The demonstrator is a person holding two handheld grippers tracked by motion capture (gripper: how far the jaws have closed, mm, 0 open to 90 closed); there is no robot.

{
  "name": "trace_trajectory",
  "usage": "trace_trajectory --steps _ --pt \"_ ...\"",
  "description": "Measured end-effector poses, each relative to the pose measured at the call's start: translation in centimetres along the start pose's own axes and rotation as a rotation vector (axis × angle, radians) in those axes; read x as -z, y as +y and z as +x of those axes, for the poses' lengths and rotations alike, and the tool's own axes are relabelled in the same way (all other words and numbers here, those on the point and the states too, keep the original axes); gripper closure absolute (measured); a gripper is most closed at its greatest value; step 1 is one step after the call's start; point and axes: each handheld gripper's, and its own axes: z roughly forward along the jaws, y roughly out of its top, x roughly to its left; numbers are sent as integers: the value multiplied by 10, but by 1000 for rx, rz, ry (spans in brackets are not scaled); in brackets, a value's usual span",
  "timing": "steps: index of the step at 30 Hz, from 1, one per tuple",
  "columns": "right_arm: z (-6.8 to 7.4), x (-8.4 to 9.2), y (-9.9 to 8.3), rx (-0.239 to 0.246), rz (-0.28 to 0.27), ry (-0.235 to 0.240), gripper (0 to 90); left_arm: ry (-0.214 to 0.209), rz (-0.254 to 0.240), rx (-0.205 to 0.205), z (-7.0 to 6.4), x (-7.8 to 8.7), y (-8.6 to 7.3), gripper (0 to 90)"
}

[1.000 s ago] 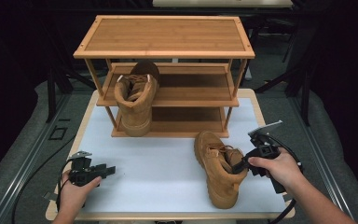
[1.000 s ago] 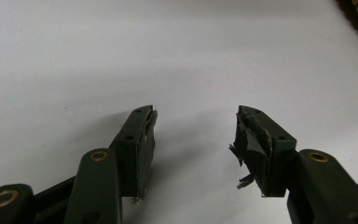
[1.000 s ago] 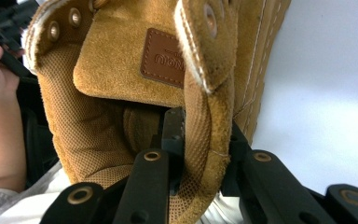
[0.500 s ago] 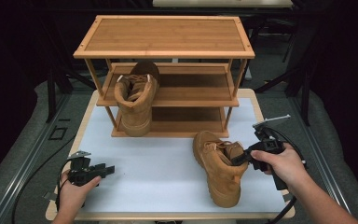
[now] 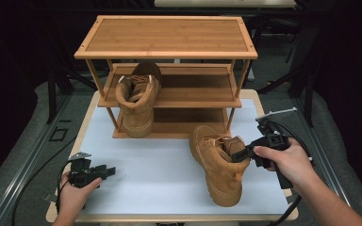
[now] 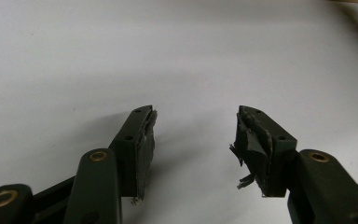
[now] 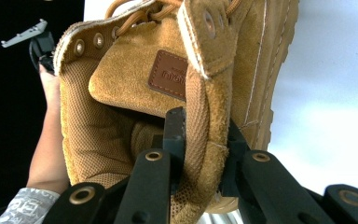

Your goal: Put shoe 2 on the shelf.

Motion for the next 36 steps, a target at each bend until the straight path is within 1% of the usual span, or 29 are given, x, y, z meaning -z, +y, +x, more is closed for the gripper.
trace_trajectory --steps 1,2,4,5,6,7,8,9,10,11,12,14,15,16,17,18,20,21,23,24,25,29,31,32,33,34,36 --pt "2 2 0 -3 1 2 781 1 -1 -1 0 0 0 468" --pt "3 3 1 4 -1 2 781 1 -1 -1 0 0 0 468" --pt "7 8 1 -3 1 7 781 1 -1 0 0 0 0 468" --pt "9 10 1 9 -7 17 781 1 -1 0 0 0 0 468" --pt "12 13 1 12 -10 6 781 -1 2 1 0 -1 0 468" --pt "12 13 1 12 -10 6 781 -1 2 1 0 -1 0 468" --pt "17 21 1 17 -14 10 781 -1 2 1 0 -1 0 468" --pt "20 24 1 11 -11 13 780 -1 3 1 0 -1 0 468" --pt "23 28 1 17 -13 28 781 -1 3 1 0 -1 0 468" --pt "23 28 1 17 -13 28 781 -1 3 1 0 -1 0 468" --pt "31 37 1 34 -30 26 781 -1 3 1 0 -1 0 468" --pt "37 45 2 44 -35 40 781 -1 2 0 0 -1 0 467" --pt "41 48 2 45 -47 46 781 -2 2 -1 0 -1 0 467" --pt "45 53 3 65 -53 47 781 -3 2 0 0 -1 0 467" --pt "45 53 3 65 -53 47 781 -3 2 0 0 -1 0 467" --pt "52 61 4 74 -77 72 781 -2 0 1 0 0 0 467" --pt "56 68 5 90 -90 83 781 -2 0 6 1 0 0 467" --pt "59 71 6 92 -106 98 781 -2 -1 7 1 -1 0 466" --pt "63 77 9 101 -122 105 781 -2 2 7 1 -1 0 467" --pt "65 78 11 108 -138 116 781 -2 3 7 1 -1 0 467" --pt "67 79 13 115 -136 119 781 -2 3 7 1 -1 0 467" --pt "70 79 25 119 -174 138 781 -6 6 1 0 -2 0 467" --pt "71 75 32 120 -198 124 781 -5 5 2 0 -2 0 467" --pt "70 72 37 119 -205 134 781 -5 5 2 1 -2 0 466" --pt "69 68 41 108 -227 138 781 -4 7 3 1 -2 0 467" --pt "67 66 46 105 -227 139 781 -3 7 2 1 -2 0 467" --pt "65 58 55 92 -251 155 781 -4 7 3 1 -2 0 467"
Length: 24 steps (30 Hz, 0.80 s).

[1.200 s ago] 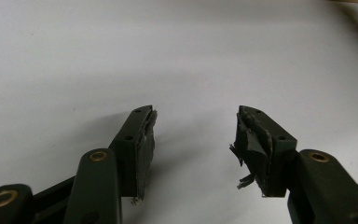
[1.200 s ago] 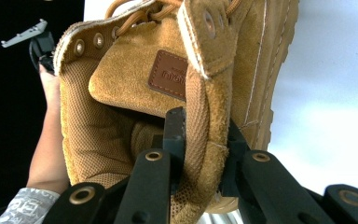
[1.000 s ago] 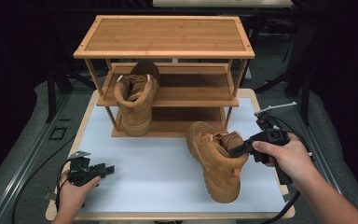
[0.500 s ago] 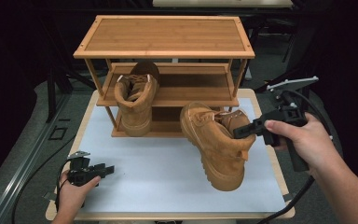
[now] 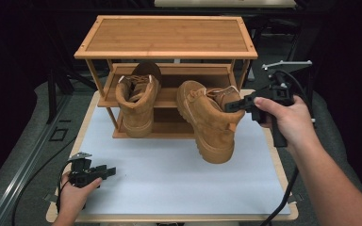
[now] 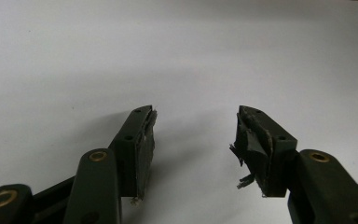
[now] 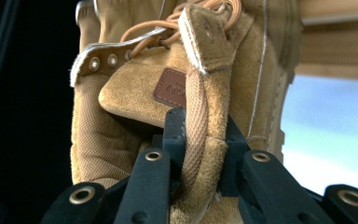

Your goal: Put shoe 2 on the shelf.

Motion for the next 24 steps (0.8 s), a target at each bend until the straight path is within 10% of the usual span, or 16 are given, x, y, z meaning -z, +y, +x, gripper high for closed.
trace_trajectory --steps 11,24 --pt "-7 -42 25 -44 -161 20 780 -4 3 0 1 -2 0 467" --pt "7 -93 31 -30 -227 29 777 -10 7 -9 0 -3 0 467"
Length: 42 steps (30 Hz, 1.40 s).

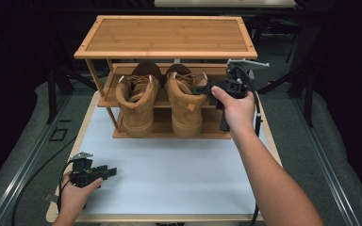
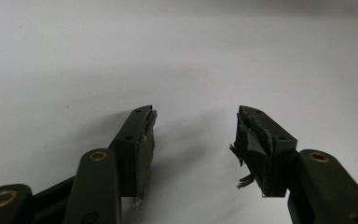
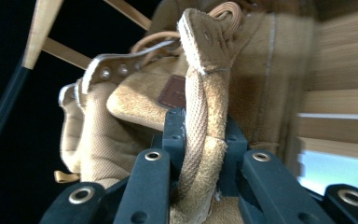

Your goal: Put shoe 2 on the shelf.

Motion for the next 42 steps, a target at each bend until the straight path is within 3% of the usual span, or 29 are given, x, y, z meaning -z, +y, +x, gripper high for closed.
trace_trajectory --steps 5,11,13,19,22,32,34,42 --pt "9 -15 -3 23 -41 -24 776 -3 2 1 0 0 0 467" --pt "8 -19 -4 43 -37 -23 769 -2 -3 2 1 1 0 467" --pt "5 -18 -5 53 -13 -22 723 0 -2 0 1 1 0 467" --pt "3 -14 -7 72 -27 -33 605 0 3 -3 -1 -1 0 466" --pt "2 -11 -5 36 -34 21 544 2 4 -4 -1 -1 1 466" --pt "11 1 -8 90 -46 -20 539 5 2 -2 1 0 0 463" --pt "12 6 -8 79 -40 7 552 7 6 -1 2 -1 0 463" --pt "17 34 -5 101 -34 19 557 1 2 -3 1 -1 1 464"
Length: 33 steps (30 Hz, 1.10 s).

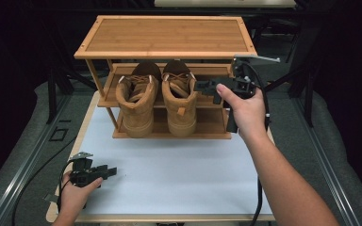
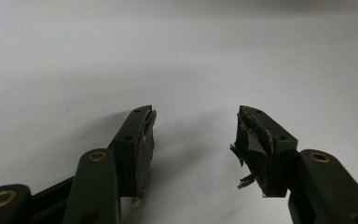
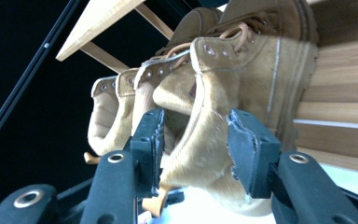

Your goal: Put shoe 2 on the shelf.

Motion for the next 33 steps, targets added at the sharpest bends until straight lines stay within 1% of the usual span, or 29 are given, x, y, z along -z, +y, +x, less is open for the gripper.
trace_trajectory --steps 2,3,4,7,8,10,11,12,13,14,15,16,17,18,19,20,21,22,23,24,25,26,27,28,29,30,31,32,33 --pt "-4 6 -1 -6 4 9 557 -3 2 -2 0 1 0 465" --pt "-4 6 -1 -6 4 9 557 -3 2 -2 0 1 0 465" --pt "-10 14 -5 12 -1 7 557 -2 -6 -6 0 2 1 466" --pt "-21 23 -14 52 -9 10 536 -6 -29 -17 0 6 4 473" --pt "-28 24 -17 80 -5 7 515 -8 -38 -24 0 7 6 491" --pt "-41 24 -26 132 -1 -10 503 -14 -38 -21 -1 8 8 518" --pt "-48 23 -30 158 26 -29 500 -14 -36 -18 -1 9 9 525" --pt "-55 21 -35 173 46 -47 500 -15 -34 -15 -1 9 10 525" --pt "-62 18 -41 185 73 -74 504 -17 -32 -17 -1 9 11 528" --pt "-68 16 -47 195 88 -95 524 -18 -40 -11 -1 10 12 530" --pt "-75 13 -53 214 101 -104 561 -9 -40 -12 -1 10 13 530" --pt "-80 10 -59 222 119 -128 614 0 -42 -15 -1 11 14 530" --pt "-80 10 -59 222 119 -128 614 0 -42 -15 -1 11 14 530" --pt "-94 4 -72 218 139 -132 692 10 -46 -12 -1 11 16 529" --pt "-99 2 -76 220 149 -126 715 13 -45 -11 0 11 17 529" --pt "-105 -2 -81 238 157 -133 744 12 -45 -12 0 12 18 529" --pt "-108 -4 -84 246 167 -137 760 8 -52 -13 0 12 18 532" --pt "-111 -4 -87 273 196 -164 773 8 -52 -13 0 12 18 544" --pt "-116 -10 -92 285 156 -170 773 3 -52 -12 -1 13 20 572" --pt "-118 -11 -95 290 164 -182 771 -7 -50 -12 -1 14 22 593" --pt "-120 -12 -97 295 192 -175 776 -6 -52 -8 -2 15 24 617" --pt "-123 -16 -100 305 193 -188 775 -4 -53 -8 -3 16 26 645" --pt "-123 -16 -100 305 193 -188 775 -4 -53 -8 -3 16 26 664" --pt "-126 -22 -107 333 189 -220 776 0 -57 -13 -5 18 32 686" --pt "-128 -23 -109 340 202 -187 788 0 -57 -13 -5 18 32 713" --pt "-127 -28 -113 364 172 -272 817 -10 -59 -12 -8 20 38 737" --pt "-131 -27 -112 361 208 -182 845 -18 -59 -13 -9 21 42 749" --pt "-130 -32 -116 363 162 -279 890 -27 -59 -12 -11 22 46 766" --pt "-133 -32 -115 324 196 -196 900 -43 -60 -11 -12 23 49 791"
